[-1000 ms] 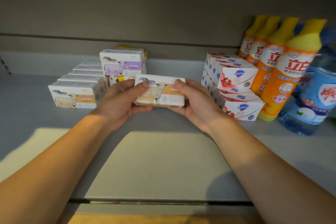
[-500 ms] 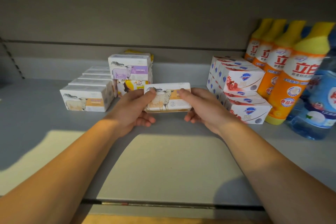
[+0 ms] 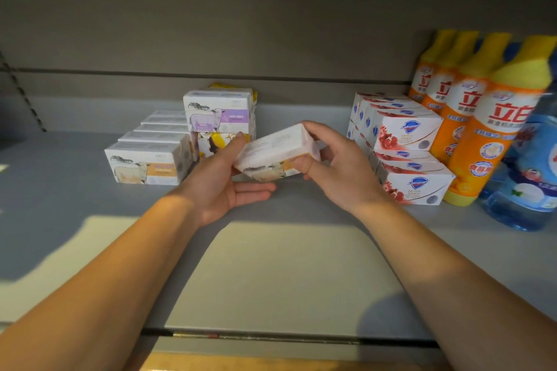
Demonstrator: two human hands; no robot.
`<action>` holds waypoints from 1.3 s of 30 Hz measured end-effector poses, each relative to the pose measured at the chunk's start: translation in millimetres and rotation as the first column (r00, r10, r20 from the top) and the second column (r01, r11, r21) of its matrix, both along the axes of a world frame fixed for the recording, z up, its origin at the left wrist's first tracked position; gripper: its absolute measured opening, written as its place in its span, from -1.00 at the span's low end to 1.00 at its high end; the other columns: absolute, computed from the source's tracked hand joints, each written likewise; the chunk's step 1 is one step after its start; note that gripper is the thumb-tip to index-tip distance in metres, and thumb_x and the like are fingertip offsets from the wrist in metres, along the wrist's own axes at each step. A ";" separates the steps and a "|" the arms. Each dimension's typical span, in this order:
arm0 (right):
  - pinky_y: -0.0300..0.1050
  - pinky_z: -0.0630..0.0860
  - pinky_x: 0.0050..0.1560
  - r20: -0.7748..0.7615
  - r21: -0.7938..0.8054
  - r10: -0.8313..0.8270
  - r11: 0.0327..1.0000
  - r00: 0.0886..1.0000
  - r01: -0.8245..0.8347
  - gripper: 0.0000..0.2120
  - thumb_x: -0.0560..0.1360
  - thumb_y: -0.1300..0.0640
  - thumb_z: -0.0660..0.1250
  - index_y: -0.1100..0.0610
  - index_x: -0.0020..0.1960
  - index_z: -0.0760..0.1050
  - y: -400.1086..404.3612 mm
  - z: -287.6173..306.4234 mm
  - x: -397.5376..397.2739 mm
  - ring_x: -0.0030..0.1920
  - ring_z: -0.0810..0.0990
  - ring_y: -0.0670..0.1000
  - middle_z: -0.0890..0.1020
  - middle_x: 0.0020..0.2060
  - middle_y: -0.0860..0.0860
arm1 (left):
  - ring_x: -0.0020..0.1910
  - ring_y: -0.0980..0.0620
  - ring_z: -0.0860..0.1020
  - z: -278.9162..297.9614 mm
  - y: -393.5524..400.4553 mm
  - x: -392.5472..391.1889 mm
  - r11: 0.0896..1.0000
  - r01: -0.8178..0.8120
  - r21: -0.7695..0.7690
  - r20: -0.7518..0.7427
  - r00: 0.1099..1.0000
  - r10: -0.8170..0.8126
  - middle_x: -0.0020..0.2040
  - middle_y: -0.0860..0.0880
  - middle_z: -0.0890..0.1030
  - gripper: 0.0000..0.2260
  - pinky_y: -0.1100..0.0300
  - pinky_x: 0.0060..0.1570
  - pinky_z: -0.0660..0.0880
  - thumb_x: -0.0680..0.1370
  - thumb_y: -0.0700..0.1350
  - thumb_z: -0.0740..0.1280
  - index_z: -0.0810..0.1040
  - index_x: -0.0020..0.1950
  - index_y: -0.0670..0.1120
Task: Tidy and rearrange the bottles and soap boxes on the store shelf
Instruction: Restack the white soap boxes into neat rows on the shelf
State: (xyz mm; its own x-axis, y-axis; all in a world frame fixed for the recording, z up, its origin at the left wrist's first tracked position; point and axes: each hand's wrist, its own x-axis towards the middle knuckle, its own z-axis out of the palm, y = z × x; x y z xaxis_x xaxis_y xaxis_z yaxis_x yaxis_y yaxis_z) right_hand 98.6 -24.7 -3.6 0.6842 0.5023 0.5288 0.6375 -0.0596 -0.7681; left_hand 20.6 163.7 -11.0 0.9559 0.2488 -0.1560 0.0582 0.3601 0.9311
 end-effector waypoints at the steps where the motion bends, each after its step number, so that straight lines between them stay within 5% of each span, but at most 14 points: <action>1: -0.06 0.56 0.09 0.071 -0.041 0.000 0.999 0.997 0.003 -0.52 0.42 0.25 0.45 -0.05 0.28 0.51 -0.7 0.6 -1.5 0.04 0.57 -0.15 0.59 0.12 -0.11 | -0.11 -0.24 0.68 0.4 -0.3 -0.4 1.000 -0.004 -0.001 0.004 1.000 0.004 -0.01 -0.21 0.69 -0.63 0.04 -0.26 0.62 0.57 0.16 0.26 0.56 0.18 -0.08; 3: -0.19 0.52 0.13 0.108 -0.098 0.043 0.995 0.993 -0.032 -0.50 0.39 0.29 0.46 -0.06 0.25 0.52 -2.3 2.7 -3.6 0.11 0.53 -0.20 0.55 0.16 -0.11 | -0.12 -0.16 0.69 1.3 1.0 -0.7 0.999 -0.053 -0.008 0.064 0.997 0.053 -0.01 -0.18 0.69 -0.73 0.09 -0.26 0.61 0.60 0.03 0.27 0.58 0.16 -0.12; 6: -0.19 0.50 0.23 -0.137 -0.056 0.162 0.984 0.977 -0.171 -0.56 0.44 0.19 0.46 -0.10 0.25 0.50 -5.2 5.2 -4.8 0.17 0.58 -0.12 0.53 0.24 -0.06 | -0.01 -0.09 0.67 3.0 4.1 -0.6 0.993 -0.119 0.006 0.218 0.969 0.115 0.02 -0.13 0.67 -0.84 0.08 -0.19 0.62 0.58 -0.21 0.28 0.60 0.11 -0.15; 8: -0.10 0.51 0.26 -0.269 -0.011 0.118 0.992 0.956 -0.125 -0.63 0.53 0.04 0.39 -0.12 0.30 0.45 -4.0 4.1 -4.8 0.15 0.61 -0.10 0.53 0.26 -0.07 | 0.04 -0.09 0.64 2.6 2.5 -0.7 0.994 -0.109 0.032 0.310 0.946 0.094 0.05 -0.13 0.66 -0.76 0.01 -0.06 0.62 0.55 -0.33 0.26 0.59 0.16 -0.14; 12: -0.01 0.65 0.00 -0.512 0.102 0.127 0.991 0.849 -0.087 -0.75 0.57 0.20 0.33 0.12 0.25 0.49 1.0 1.8 -3.8 0.04 0.68 0.02 0.61 0.18 0.09 | 0.22 -0.16 0.54 2.9 -3.9 -3.5 0.985 -0.089 0.146 0.396 0.918 0.024 0.23 -0.20 0.57 -0.61 -0.11 0.28 0.44 0.52 -0.42 0.25 0.55 0.26 -0.08; 16: 0.00 0.66 -0.05 -0.456 0.160 0.166 0.982 0.874 -0.104 -0.76 0.53 0.30 0.35 0.08 0.16 0.53 1.7 0.6 -4.5 0.01 0.69 0.04 0.63 0.12 0.08 | 0.16 -0.07 0.57 4.9 -3.5 -6.3 0.980 -0.096 0.173 0.445 0.895 0.009 0.18 -0.13 0.61 -0.55 -0.04 0.26 0.45 0.50 -0.46 0.25 0.53 0.30 -0.06; 22: -0.03 0.66 -0.09 -0.361 0.135 0.121 0.988 0.925 -0.076 -0.73 0.52 0.28 0.37 -0.03 0.12 0.57 4.4 -1.9 -5.5 -0.02 0.70 -0.03 0.65 0.09 -0.03 | 0.21 -0.11 0.51 7.7 -1.4 -7.0 0.984 -0.096 0.153 0.479 0.878 0.011 0.36 -0.21 0.48 -0.54 -0.12 0.29 0.39 0.48 -0.49 0.24 0.52 0.30 -0.11; 25: -0.08 0.63 -0.26 -0.608 0.320 0.212 0.947 0.765 -0.008 -0.89 0.56 0.20 0.32 0.08 0.03 0.61 6.5 3.0 -6.4 -0.11 0.70 0.03 0.71 -0.11 0.03 | 0.21 -0.11 0.52 6.3 -2.0 -6.6 0.984 -0.072 0.164 0.418 0.908 -0.003 0.25 -0.15 0.54 -0.55 -0.05 0.22 0.49 0.45 -0.29 0.36 0.48 0.35 -0.12; 29: -0.22 0.57 -0.44 -0.822 0.372 0.278 0.923 0.498 0.099 -0.82 0.56 0.12 0.31 0.20 -0.06 0.64 1.1 10.5 -5.5 -0.32 0.69 0.06 0.70 -0.24 0.13 | 0.13 -0.10 0.57 1.7 -1.1 -7.0 0.966 -0.003 0.259 0.405 0.908 -0.106 0.24 -0.20 0.49 -0.45 0.04 0.05 0.56 0.38 -0.27 0.43 0.44 0.37 -0.11; 34: -0.30 0.51 -0.56 -0.895 0.417 0.389 0.904 0.220 0.098 -0.66 0.57 0.08 0.28 0.25 0.25 0.56 -0.5 11.9 -5.9 -0.42 0.60 0.00 0.66 -0.12 0.15 | -0.10 -0.02 0.62 0.3 5.9 -7.2 0.931 0.025 0.364 0.408 0.895 -0.183 0.12 -0.01 0.59 -0.59 0.09 -0.08 0.58 0.42 -0.28 0.40 0.55 0.23 0.03; 37: -0.26 0.51 -0.56 -0.903 0.353 0.326 0.934 0.280 0.050 -0.57 0.60 -0.11 0.21 0.15 0.30 0.54 -1.6 13.5 -3.7 -0.48 0.58 -0.01 0.66 -0.17 0.10 | -0.15 -0.06 0.65 -0.9 4.5 -6.4 0.921 -0.101 0.377 0.395 0.917 -0.061 0.08 -0.14 0.57 -0.75 0.06 -0.13 0.61 0.41 -0.12 0.49 0.62 0.07 0.03; 39: -0.22 0.52 -0.52 -0.876 0.162 0.144 0.987 0.461 0.000 -0.50 0.60 -0.26 0.08 0.06 0.26 0.55 -0.1 11.6 -3.8 -0.48 0.60 0.05 0.67 -0.14 0.09 | 0.01 -0.10 0.66 -3.3 2.2 -4.0 0.932 -0.138 0.334 0.390 0.921 -0.003 0.14 -0.21 0.57 -0.76 0.05 -0.06 0.61 0.40 -0.04 0.48 0.63 0.05 -0.02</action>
State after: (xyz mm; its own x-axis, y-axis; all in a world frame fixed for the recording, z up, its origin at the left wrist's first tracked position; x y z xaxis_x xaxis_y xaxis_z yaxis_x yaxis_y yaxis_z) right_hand 94.8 -24.8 8.0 0.7849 0.5542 -0.2771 -0.3877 0.0905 -0.9173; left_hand 16.6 165.9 -14.3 0.9026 0.2854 0.3222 -0.3358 -0.0012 0.9419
